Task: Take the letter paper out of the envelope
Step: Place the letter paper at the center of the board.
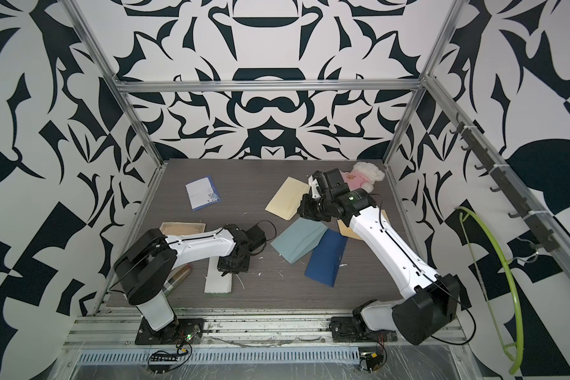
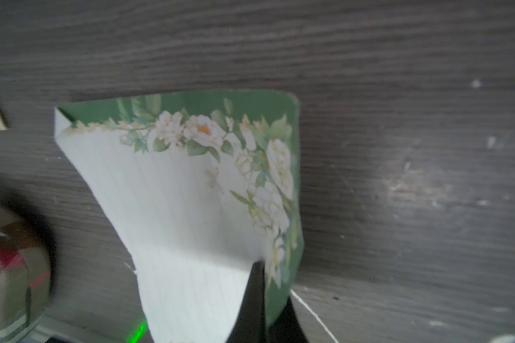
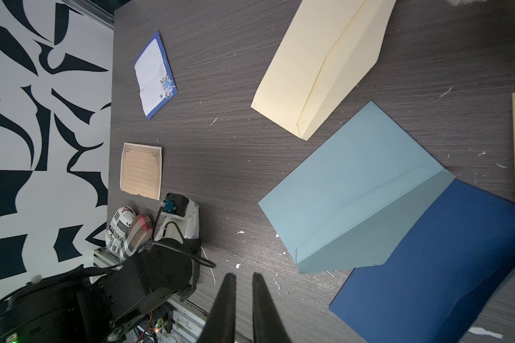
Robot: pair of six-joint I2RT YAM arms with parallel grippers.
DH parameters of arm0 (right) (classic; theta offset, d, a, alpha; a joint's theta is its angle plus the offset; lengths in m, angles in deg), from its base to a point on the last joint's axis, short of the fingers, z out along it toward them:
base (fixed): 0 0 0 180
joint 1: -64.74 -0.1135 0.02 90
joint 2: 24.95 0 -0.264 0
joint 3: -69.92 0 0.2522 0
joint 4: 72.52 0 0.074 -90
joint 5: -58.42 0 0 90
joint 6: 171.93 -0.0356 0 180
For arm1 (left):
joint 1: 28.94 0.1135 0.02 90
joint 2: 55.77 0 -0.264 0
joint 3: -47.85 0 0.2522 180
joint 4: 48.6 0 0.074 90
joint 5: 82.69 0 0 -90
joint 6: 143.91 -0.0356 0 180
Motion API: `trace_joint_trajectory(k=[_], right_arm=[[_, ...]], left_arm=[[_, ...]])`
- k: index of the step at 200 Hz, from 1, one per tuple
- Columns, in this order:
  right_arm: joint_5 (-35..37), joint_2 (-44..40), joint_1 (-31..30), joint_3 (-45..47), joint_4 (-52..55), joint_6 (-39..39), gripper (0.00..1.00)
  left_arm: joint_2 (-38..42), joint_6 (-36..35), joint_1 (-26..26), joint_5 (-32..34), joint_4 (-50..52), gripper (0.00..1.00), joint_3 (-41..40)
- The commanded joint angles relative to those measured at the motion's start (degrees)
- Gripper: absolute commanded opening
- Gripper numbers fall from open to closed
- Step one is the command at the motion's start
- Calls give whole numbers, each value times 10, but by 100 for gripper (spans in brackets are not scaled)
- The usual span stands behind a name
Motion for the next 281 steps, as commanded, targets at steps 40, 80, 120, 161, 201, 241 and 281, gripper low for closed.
trace_joint_trajectory(k=[40,80,120,161,201,241,281], right_arm=[[24,-44,-7,47,-27,-45,16],[74,-77,-12,89,-34,-91,18],[112,-118,-12,136,-40,-135,21],[119,-133,-11,167,-64,-158,22],[159,-143,-11,177,-44,-174,23],[232,-154,-11,185,16,-187,30],[314,-147,-12,200,75,-182,43]], left_arm=[[8,-9,2,1,10,0,-7],[3,-10,2,7,26,27,0],[0,-12,2,16,35,42,2],[5,-17,2,18,37,49,5],[14,-17,2,23,45,63,13],[28,-18,2,25,48,73,20],[38,-17,2,24,57,78,34]])
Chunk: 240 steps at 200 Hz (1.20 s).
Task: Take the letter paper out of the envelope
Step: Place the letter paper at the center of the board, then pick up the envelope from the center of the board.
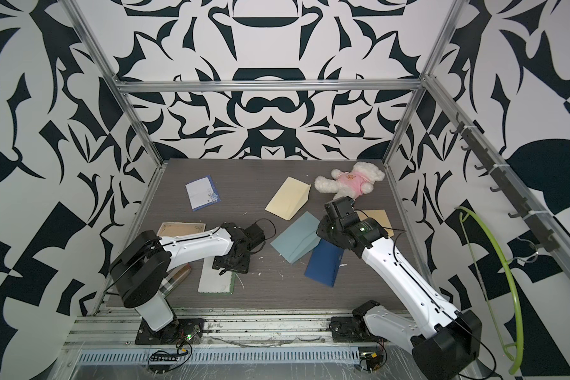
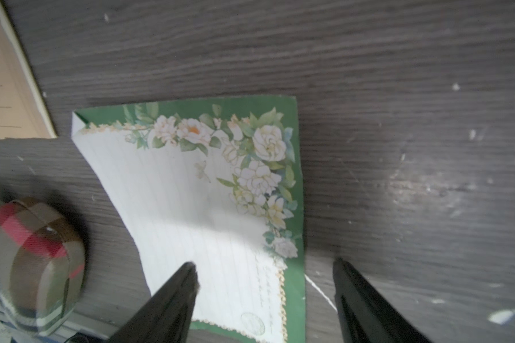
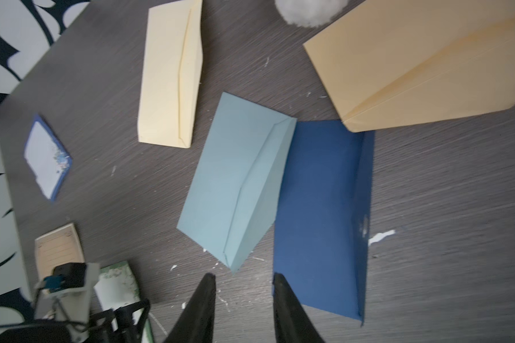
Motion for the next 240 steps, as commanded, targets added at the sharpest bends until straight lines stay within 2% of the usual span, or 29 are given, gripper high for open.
trace_joint_trajectory(k=[1,29,50,93,129,168,240], right_arm=[[78,-2,-2,14,50,2,43],[95,20,2,46,56,38,51],[88,46,9,55,50,68,55],[23,129,51,69,10,134,55],[-1,182,90,77,-12,174,54],[-2,241,97,93,-35,191,45],[-9,277,94,97,-27,187,16]], left_arm=[[19,0,0,0,20,78,21],[33,-3,0,-5,24,79,45],[49,-12,0,-34,-2,80,60],[65,-19,-4,-151,-165,75,45],[26,-22,-6,-200,-202,71,78],[9,-29,-8,-209,-203,69,100],[-5,-32,-9,-219,-202,69,109]])
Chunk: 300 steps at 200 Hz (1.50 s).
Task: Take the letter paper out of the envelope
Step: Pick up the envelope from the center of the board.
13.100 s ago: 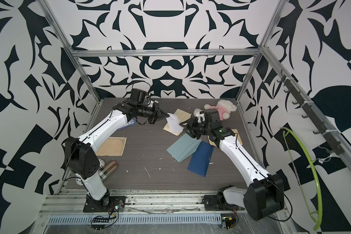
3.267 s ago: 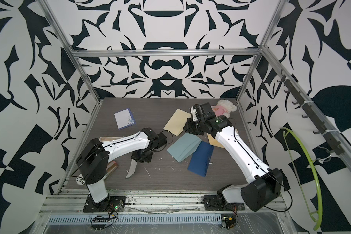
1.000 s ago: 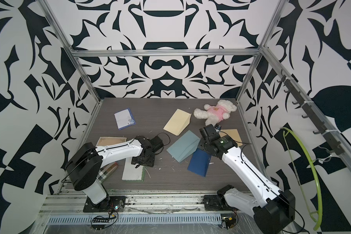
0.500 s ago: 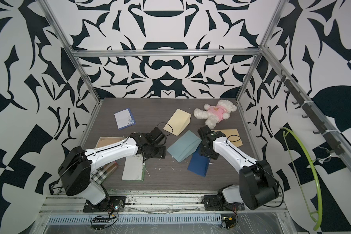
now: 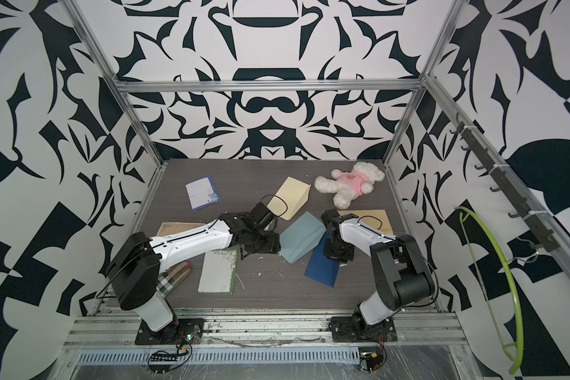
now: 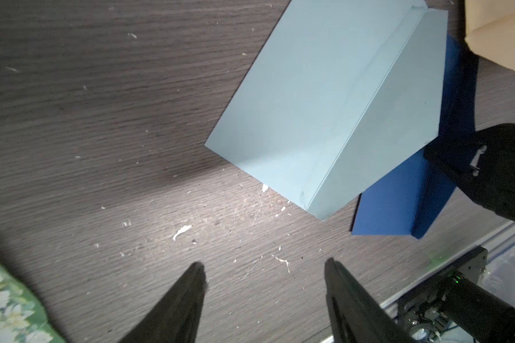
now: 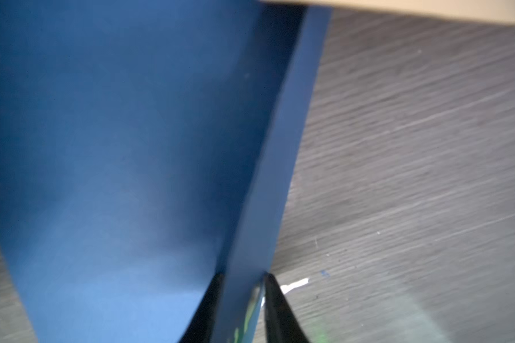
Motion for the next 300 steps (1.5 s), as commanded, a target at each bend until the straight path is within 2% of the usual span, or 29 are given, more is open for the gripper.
trace_joint_trajectory(k=[1,24,108,173,217,242,259,277,300], right_arm=[[-5,4,-3,-1,16,-2,16],[-2,-1,-8,-11,40,-3,0],[11,-87,-51,-69,169,-59,0],[162,-153,-64,-158,302,-119,0],[190,-197,-66,-235,302,-105,0],[135,-215,-66,-282,233,-35,0],[56,-210,-65,-311,178,27,0],[-60,-194,-59,-353,138,83,0],[-211,-173,-39,-391,93,99,0]], left_arm=[[-10,-10,-3,-10,2,69,14],[-14,-12,-3,-12,2,68,18],[-40,-26,-3,-24,-5,69,40],[-75,-36,-3,-47,-15,67,73],[-72,-40,-1,-64,-12,68,96],[-48,-43,13,-83,-22,71,111],[-27,-52,29,-109,-36,73,118],[2,-61,56,-151,-61,75,117],[48,-74,96,-201,-95,77,109]])
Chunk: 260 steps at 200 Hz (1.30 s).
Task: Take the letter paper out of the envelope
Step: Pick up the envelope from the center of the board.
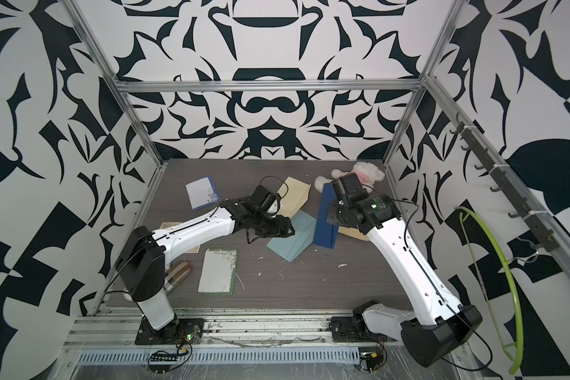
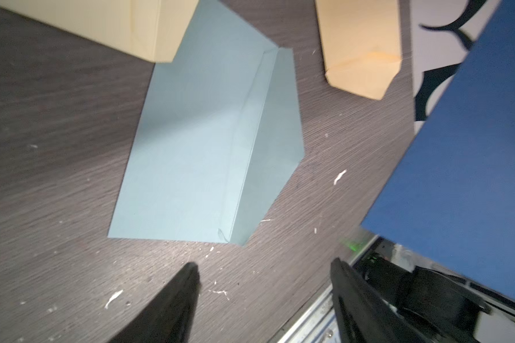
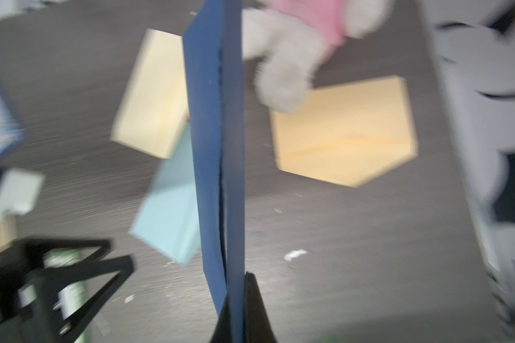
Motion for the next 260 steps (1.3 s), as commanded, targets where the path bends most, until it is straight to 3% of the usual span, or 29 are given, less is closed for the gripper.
trace_joint_trajectory(k=[1,24,49,73,136,158,197,260], right_arm=[[-187,16,17,-44,-82,59,0],[-332,48,51,-73,-119,45,0],[-436,62,72,-69,-197,-3,0],[-516,75,84,-51,-289,-68,0],[-621,106,86,-25,-437,-171,0],[-658,114,85,-6,-504,-217,0],[-691,124,76,5,-548,-243,0],[-718,142,68,12,-556,-234,0]], left_arm=[[62,-24,39,-70,-49,77,7],[115,-20,89,-115,-95,82,-15],[168,9,133,-173,-182,84,-50],[191,13,156,-201,-197,90,-52],[207,8,193,-194,-165,92,-55],[208,19,199,-237,-193,92,-54],[195,40,202,-281,-211,86,-50],[184,74,225,-302,-232,55,-41]])
